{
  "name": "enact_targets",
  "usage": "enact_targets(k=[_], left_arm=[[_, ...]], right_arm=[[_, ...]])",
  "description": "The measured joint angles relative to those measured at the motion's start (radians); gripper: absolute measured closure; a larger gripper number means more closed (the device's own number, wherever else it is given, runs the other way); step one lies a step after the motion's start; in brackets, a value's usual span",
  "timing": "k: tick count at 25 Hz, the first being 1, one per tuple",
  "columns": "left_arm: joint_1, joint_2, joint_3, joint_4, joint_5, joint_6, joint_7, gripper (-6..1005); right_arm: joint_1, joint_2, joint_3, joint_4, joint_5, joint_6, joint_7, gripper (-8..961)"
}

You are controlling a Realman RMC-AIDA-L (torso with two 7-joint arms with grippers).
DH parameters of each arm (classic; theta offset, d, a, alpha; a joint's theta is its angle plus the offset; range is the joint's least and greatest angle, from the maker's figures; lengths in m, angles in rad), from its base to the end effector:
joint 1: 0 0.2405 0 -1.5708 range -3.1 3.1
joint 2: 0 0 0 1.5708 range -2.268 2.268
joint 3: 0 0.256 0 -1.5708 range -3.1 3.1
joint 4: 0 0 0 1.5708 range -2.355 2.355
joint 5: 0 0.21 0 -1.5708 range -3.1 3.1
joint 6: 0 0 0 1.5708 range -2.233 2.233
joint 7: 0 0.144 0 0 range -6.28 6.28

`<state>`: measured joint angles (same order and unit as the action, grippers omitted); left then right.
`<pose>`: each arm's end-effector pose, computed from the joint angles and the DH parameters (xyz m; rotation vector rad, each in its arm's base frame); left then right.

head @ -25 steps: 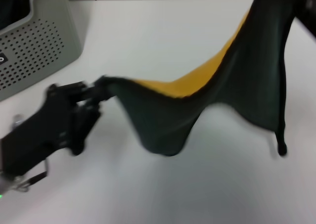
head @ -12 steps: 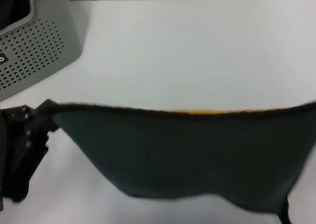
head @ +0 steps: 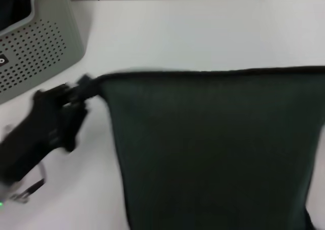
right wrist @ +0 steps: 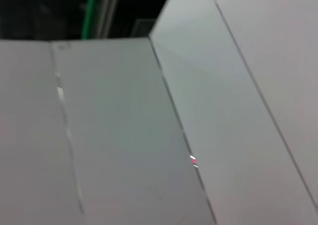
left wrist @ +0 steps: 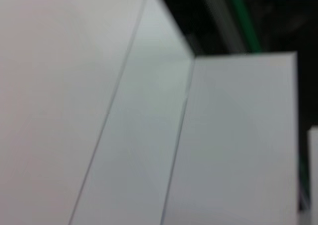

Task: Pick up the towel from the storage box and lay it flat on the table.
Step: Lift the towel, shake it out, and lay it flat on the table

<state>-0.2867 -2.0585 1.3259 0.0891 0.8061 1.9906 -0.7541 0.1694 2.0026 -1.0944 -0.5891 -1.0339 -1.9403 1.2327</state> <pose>-0.2727 0.2097 -0.0053 -2.1131 -0.4275 -1.6066 0.2671 0.2300 0.0616 -2.3062 0.4357 1.6148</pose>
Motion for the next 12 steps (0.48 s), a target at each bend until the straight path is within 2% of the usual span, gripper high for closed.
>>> enact_targets(k=[2, 4, 7, 12], left_arm=[[-0.063, 0.0, 0.003, -0.093, 0.001, -0.059, 0.046, 994], [-0.105, -0.013, 0.008, -0.134, 0.003, -0.159, 0.086, 994], [-0.117, -0.036, 0.009, -0.062, 0.008, -0.334, 0.127, 995], [-0.142, -0.04, 0.003, -0.01, 0.009, -0.53, 0.144, 995]], right_arm=[[0.037, 0.002, -0.005, 0.022, -0.026, 0.094, -0.009, 938], [0.07, 0.006, -0.009, 0.046, -0.04, 0.177, -0.02, 938], [0.116, 0.008, -0.015, 0.089, -0.046, 0.292, -0.039, 938], [0.185, 0.016, -0.022, 0.145, -0.047, 0.457, -0.057, 938]])
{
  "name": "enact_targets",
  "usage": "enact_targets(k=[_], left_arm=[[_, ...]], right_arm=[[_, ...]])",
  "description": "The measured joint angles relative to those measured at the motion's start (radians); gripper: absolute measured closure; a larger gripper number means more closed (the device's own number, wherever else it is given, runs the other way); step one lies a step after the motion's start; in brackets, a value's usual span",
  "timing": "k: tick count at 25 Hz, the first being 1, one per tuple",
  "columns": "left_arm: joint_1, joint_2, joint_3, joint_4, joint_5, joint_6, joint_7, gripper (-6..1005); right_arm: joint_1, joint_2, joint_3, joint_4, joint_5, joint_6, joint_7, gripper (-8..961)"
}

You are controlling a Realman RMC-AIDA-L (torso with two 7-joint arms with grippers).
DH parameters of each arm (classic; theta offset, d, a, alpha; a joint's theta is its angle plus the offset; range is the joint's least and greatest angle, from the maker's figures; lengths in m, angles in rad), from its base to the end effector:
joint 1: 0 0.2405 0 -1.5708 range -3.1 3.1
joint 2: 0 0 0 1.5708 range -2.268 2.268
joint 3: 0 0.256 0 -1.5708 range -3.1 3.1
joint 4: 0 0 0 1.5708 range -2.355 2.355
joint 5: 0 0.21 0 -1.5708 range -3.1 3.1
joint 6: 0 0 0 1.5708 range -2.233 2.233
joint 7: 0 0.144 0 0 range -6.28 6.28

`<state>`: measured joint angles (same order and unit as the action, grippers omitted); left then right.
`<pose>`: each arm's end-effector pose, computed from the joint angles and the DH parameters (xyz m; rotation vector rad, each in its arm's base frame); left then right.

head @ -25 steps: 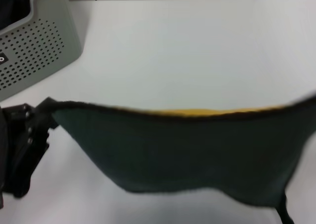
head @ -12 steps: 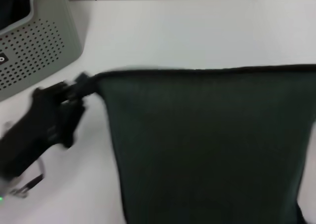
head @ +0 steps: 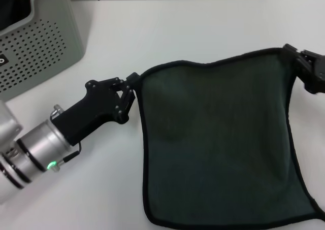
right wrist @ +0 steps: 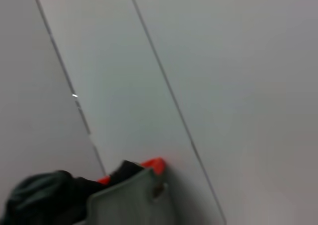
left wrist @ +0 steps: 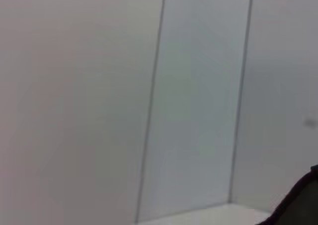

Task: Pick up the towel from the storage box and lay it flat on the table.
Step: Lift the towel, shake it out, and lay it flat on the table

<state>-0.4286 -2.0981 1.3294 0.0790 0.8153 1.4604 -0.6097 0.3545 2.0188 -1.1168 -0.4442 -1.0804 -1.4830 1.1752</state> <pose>-0.2814 0.2794 -0.0613 -2.2269 -0.5033 -1.0496 0.2753 0.3112 0.0145 -2.2464 0.6940 1.2362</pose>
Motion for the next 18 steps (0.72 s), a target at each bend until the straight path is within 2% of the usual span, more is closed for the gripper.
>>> enact_targets(k=[7, 12, 18], left_arm=[[-0.018, -0.004, -0.008, 0.016, -0.066, -0.075, 0.033, 990], [-0.036, -0.008, -0.006, 0.021, -0.089, -0.13, 0.094, 983], [-0.062, -0.01, -0.001, 0.016, -0.089, -0.214, 0.143, 974]], right_arm=[[0.11, 0.009, -0.011, 0.105, 0.002, 0.217, 0.001, 938], [0.151, 0.01, -0.011, 0.149, 0.004, 0.31, 0.002, 937], [0.175, 0.011, -0.011, 0.161, 0.008, 0.355, -0.005, 937]])
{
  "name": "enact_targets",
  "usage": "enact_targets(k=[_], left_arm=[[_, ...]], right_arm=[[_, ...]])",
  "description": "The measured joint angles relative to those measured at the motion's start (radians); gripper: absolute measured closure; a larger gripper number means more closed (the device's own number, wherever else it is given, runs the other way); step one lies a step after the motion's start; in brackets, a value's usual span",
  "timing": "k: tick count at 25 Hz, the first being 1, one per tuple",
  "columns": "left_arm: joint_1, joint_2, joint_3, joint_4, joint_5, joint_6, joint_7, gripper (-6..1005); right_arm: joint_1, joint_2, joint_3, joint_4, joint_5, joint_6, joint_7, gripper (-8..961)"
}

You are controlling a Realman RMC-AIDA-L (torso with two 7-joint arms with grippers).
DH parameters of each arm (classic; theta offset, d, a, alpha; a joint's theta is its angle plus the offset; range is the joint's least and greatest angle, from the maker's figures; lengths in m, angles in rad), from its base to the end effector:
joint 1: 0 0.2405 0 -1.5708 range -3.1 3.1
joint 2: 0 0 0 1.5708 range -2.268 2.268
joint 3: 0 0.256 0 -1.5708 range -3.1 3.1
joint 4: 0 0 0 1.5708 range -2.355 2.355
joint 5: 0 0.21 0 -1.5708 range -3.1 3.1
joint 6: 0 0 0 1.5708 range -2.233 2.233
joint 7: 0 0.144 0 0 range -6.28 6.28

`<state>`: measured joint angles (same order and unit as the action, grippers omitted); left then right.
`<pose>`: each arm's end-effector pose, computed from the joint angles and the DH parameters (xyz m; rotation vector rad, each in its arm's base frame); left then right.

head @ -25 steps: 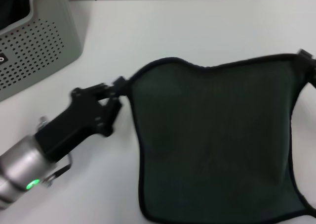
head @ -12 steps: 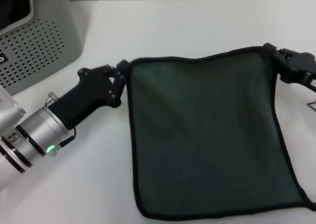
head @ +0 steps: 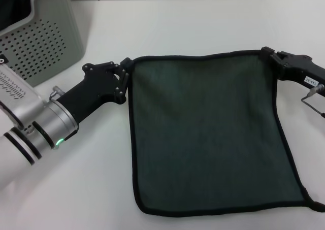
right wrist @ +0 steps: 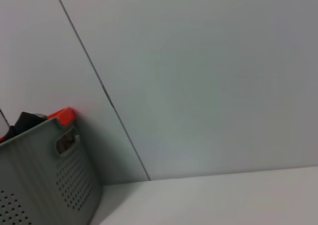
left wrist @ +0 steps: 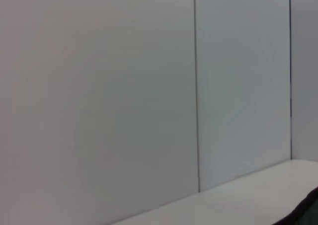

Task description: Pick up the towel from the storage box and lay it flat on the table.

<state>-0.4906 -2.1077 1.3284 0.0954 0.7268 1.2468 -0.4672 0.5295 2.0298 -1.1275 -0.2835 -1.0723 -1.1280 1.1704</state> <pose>-0.2858 0.3159 -0.0654 -2.1673 -0.4181 -0.8103 0.2825 0.3642 -0.0211 -2.1660 0.9109 0.9486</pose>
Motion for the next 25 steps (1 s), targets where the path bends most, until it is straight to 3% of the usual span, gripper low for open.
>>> enact_targets(k=[5, 10, 13, 17, 21, 22, 23, 24, 25], left_arm=[[-0.016, 0.0, -0.001, 0.002, -0.003, -0.07, 0.001, 967], [-0.03, 0.0, -0.004, 0.002, -0.023, -0.126, -0.006, 960], [-0.024, 0.0, -0.003, 0.003, -0.076, -0.132, -0.038, 886], [0.014, 0.003, 0.002, 0.01, -0.08, -0.048, -0.107, 759], [0.066, 0.017, 0.021, 0.02, 0.008, 0.175, -0.149, 604], [0.075, 0.023, 0.026, 0.029, 0.047, 0.226, -0.168, 481], [0.084, 0.033, 0.032, 0.048, 0.106, 0.283, -0.208, 357], [0.091, 0.04, 0.038, 0.07, 0.149, 0.323, -0.241, 334], [0.099, 0.049, 0.045, 0.101, 0.208, 0.378, -0.286, 312]], right_arm=[[0.013, 0.0, 0.0, 0.007, 0.0, 0.06, 0.0, 937], [0.018, -0.001, -0.001, 0.012, 0.048, 0.13, 0.004, 793], [0.005, 0.0, 0.0, 0.004, 0.054, 0.103, 0.004, 725], [-0.062, -0.005, 0.005, -0.04, 0.054, -0.086, -0.016, 646], [-0.136, -0.009, -0.001, -0.103, 0.041, -0.339, -0.09, 567], [-0.148, -0.014, -0.002, -0.119, 0.022, -0.395, -0.091, 547], [-0.157, -0.021, -0.003, -0.134, -0.001, -0.442, -0.086, 425], [-0.158, -0.028, -0.004, -0.146, -0.029, -0.48, -0.075, 302], [-0.157, -0.041, -0.007, -0.165, -0.082, -0.54, -0.052, 270]])
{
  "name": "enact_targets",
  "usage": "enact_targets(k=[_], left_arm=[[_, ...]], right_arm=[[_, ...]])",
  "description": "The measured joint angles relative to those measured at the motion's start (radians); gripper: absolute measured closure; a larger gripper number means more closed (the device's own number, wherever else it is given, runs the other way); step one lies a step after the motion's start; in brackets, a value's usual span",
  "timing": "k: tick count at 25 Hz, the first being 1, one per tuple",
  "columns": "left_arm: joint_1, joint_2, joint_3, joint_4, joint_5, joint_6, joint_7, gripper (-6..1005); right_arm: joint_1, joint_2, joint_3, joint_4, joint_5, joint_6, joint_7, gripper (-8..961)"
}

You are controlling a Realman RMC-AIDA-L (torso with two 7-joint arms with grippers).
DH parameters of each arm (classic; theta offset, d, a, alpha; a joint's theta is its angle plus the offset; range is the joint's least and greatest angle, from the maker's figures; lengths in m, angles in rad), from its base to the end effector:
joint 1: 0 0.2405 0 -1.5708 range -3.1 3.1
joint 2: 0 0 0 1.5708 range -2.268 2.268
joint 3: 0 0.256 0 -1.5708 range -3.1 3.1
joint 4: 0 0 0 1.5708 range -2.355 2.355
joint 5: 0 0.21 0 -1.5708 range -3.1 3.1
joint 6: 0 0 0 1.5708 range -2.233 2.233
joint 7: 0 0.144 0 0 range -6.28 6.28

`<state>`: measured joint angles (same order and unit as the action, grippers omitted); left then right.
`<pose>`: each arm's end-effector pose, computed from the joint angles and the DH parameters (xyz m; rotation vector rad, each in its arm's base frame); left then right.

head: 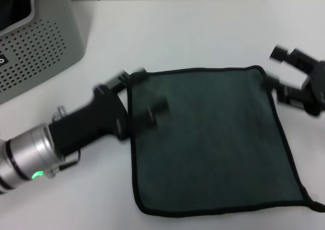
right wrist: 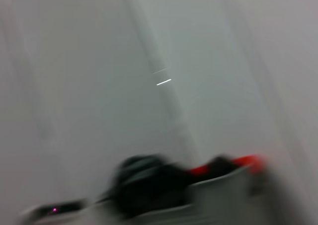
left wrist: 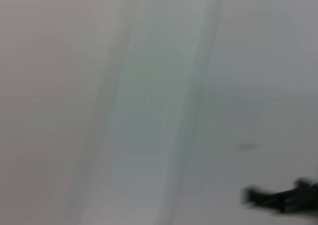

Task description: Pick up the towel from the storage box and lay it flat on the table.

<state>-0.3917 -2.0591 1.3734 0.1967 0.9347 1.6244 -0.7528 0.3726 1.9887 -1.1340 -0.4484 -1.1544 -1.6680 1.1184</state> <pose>-0.2637 0.2643 -0.0436 -2.3923 -0.4177 -1.2441 0.2585 0.2941 0.0196 -2.4374 0.4797 1.3057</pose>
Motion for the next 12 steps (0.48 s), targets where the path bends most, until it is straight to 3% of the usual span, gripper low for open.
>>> enact_targets(k=[3, 5, 8, 12], left_arm=[[0.01, 0.019, 0.018, 0.104, 0.153, 0.134, -0.115, 244], [0.01, 0.03, 0.021, 0.161, 0.231, 0.214, -0.183, 198], [-0.001, 0.038, 0.021, 0.192, 0.314, 0.327, -0.228, 130], [0.004, 0.031, 0.02, 0.194, 0.327, 0.347, -0.234, 127]], right_arm=[[0.011, -0.038, -0.005, -0.075, -0.143, -0.168, 0.087, 174], [0.017, -0.05, -0.006, -0.128, -0.217, -0.267, 0.139, 110], [0.026, -0.049, -0.006, -0.177, -0.294, -0.392, 0.164, 84], [0.021, -0.034, -0.003, -0.218, -0.326, -0.44, 0.164, 67]])
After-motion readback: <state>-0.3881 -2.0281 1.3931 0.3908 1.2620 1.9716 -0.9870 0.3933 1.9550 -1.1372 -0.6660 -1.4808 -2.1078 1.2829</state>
